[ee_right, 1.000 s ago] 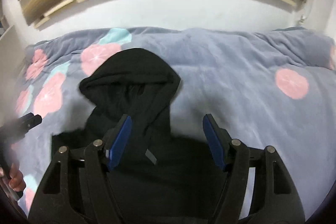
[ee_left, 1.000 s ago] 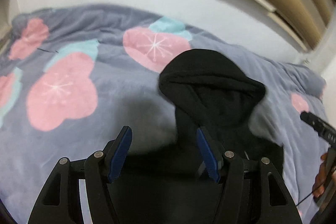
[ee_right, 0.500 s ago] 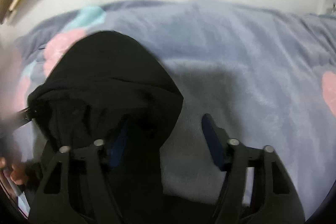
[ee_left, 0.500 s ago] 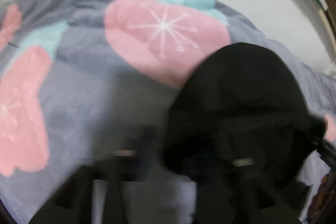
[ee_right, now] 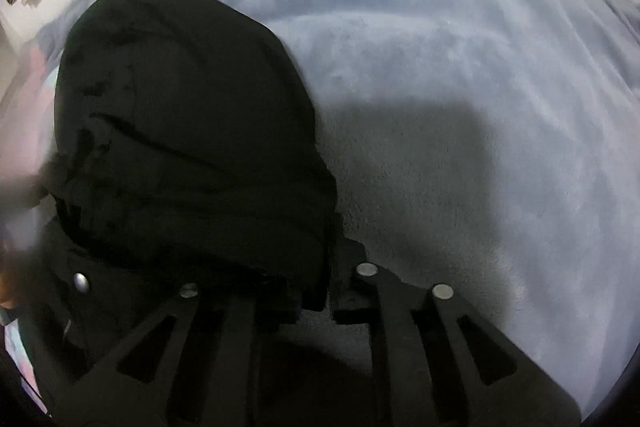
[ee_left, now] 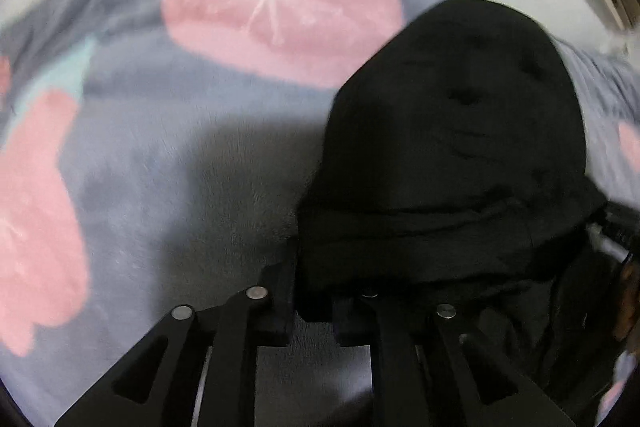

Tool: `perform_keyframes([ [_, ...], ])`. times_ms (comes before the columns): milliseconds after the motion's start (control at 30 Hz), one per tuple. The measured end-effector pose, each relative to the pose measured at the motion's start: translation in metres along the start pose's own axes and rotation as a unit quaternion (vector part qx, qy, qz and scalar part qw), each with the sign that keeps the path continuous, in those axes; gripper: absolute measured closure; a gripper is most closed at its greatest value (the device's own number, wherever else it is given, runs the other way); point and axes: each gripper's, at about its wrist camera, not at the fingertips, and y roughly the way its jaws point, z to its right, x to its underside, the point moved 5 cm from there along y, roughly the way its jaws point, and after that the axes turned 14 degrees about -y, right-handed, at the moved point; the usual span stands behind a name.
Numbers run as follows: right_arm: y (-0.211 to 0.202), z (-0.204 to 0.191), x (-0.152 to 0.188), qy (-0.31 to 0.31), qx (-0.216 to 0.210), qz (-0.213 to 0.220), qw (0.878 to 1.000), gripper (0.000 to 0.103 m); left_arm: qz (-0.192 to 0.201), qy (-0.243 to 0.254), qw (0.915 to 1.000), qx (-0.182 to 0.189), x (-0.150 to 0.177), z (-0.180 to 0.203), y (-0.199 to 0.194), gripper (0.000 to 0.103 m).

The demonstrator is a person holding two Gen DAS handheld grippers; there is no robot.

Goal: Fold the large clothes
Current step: 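Grasp the jacket hood with both grippers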

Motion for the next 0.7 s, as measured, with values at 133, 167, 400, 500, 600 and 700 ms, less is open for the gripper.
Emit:
perform_keyframes([
  [133,-0.048,0.004,0.011,-0.007,-0.001,0.025,1.0,0.064,0.022,0.061,0.9979,0.005,0.021,0.001,-0.038,0.082],
  [167,-0.063,0.005,0.013,-0.005,-0.004,0.039,0.999,0.055,0.027,0.062,0.9976,0.011,0.023,-0.001,-0.047,0.082],
  [400,-0.113,-0.022,-0.042,-0.028,0.001,0.125,0.992,0.043,0.102,0.001,0.9857,0.134,-0.02,0.026,-0.102,0.056],
  [500,-0.084,-0.034,-0.07,-0.046,0.005,0.113,0.993,0.044,0.085,-0.011,0.9868,0.137,-0.042,0.042,-0.07,0.056],
  [600,-0.037,-0.04,-0.056,-0.053,-0.016,0.052,0.997,0.043,0.006,-0.017,0.9918,0.126,-0.029,0.046,-0.01,0.056],
  [700,0.01,-0.039,-0.026,-0.072,-0.021,-0.01,0.997,0.043,-0.023,0.006,0.9916,0.127,-0.002,0.044,0.023,0.057],
])
